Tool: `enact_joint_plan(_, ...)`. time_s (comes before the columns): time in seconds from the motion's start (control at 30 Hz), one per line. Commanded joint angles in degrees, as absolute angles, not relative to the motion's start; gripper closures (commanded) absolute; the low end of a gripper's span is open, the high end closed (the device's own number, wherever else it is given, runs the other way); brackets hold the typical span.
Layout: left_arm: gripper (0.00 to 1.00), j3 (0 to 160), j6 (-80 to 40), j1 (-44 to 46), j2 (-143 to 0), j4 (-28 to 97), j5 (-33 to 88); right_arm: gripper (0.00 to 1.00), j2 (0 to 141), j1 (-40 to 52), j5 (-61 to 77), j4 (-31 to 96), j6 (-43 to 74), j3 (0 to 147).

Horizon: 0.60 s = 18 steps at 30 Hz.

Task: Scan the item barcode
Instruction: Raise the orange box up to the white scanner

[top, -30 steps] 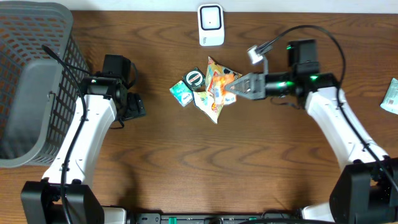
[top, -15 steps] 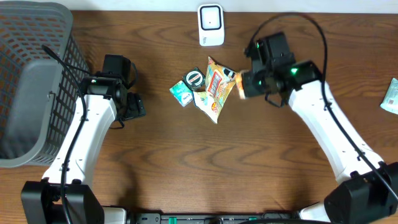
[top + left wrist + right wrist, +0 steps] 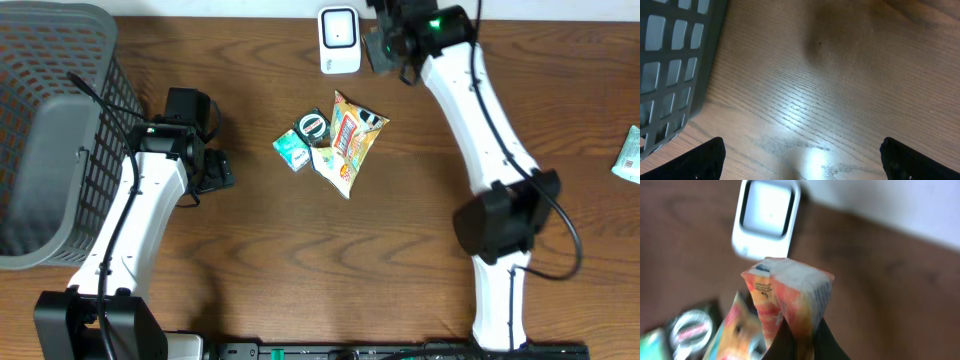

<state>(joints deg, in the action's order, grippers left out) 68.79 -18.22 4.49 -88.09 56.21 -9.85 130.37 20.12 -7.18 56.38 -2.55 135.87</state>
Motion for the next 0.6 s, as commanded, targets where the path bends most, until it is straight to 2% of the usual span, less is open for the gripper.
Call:
enact_joint_plan(0.0,0.02,68.6,-19.0,4.3,-88.1,56.3,-11.0,0.99,133.5,20.6,-12.0,49.8,-9.5,139.8)
enact_joint_plan(0.13,0.02,68.6,-19.0,4.3,-88.1,56.3,-11.0,0.99,137.4,21.4,-12.0,37.6,-20.8,139.8)
enact_joint_plan(0.27,0.02,68.6,-19.0,4.3,-88.1,56.3,-11.0,0.99,140.6,22.3,-12.1,31.8,-31.5,139.8)
enact_joint_plan(0.33,0.02,68.6,-19.0,4.3,-88.1,56.3,-11.0,0.99,143.1,23.0,-12.6,29.2,-41.4,139.8)
enact_joint_plan(0.57,0.02,68.6,-19.0,4.3,-88.1,56.3,-11.0,0.99,146.8,23.5,-13.9,26.1,-44.1,139.8)
